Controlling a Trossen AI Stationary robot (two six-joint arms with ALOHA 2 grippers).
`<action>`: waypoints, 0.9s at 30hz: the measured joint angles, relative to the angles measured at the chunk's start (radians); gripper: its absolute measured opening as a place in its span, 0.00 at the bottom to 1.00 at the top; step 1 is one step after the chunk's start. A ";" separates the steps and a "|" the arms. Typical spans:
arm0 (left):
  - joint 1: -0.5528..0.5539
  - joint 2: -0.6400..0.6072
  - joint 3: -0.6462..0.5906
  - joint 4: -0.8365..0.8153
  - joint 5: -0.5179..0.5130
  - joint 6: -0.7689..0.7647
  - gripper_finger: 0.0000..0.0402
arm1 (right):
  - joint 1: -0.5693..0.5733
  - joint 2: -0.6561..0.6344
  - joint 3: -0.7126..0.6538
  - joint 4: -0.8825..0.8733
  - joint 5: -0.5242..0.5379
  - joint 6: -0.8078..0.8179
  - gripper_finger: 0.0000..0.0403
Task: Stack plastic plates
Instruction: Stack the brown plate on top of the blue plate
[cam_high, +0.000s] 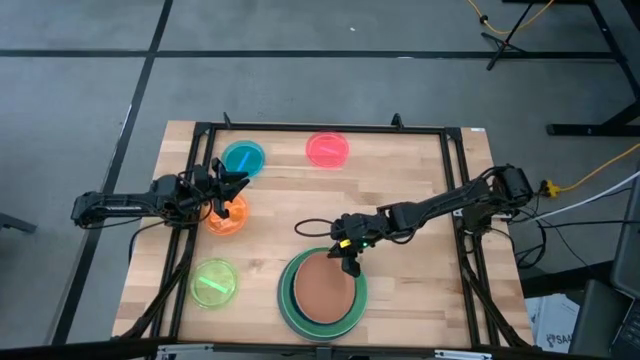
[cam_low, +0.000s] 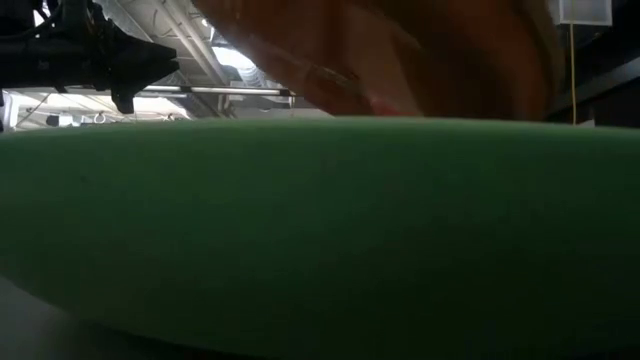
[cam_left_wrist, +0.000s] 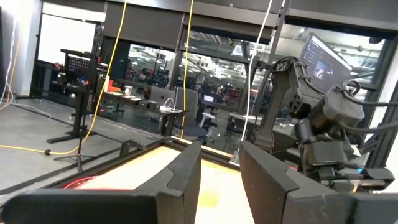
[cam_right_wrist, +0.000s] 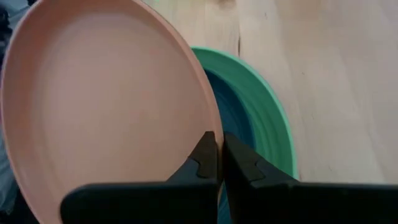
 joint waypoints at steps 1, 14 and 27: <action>0.000 0.000 0.000 0.000 0.000 0.000 0.26 | 0.000 0.004 0.000 0.000 0.000 0.000 0.00; 0.000 0.000 0.000 -0.001 0.000 0.000 0.26 | 0.000 0.062 0.000 -0.039 0.000 0.000 0.00; 0.000 0.000 0.000 -0.002 0.000 0.000 0.26 | 0.004 0.065 0.000 -0.050 -0.013 0.000 0.00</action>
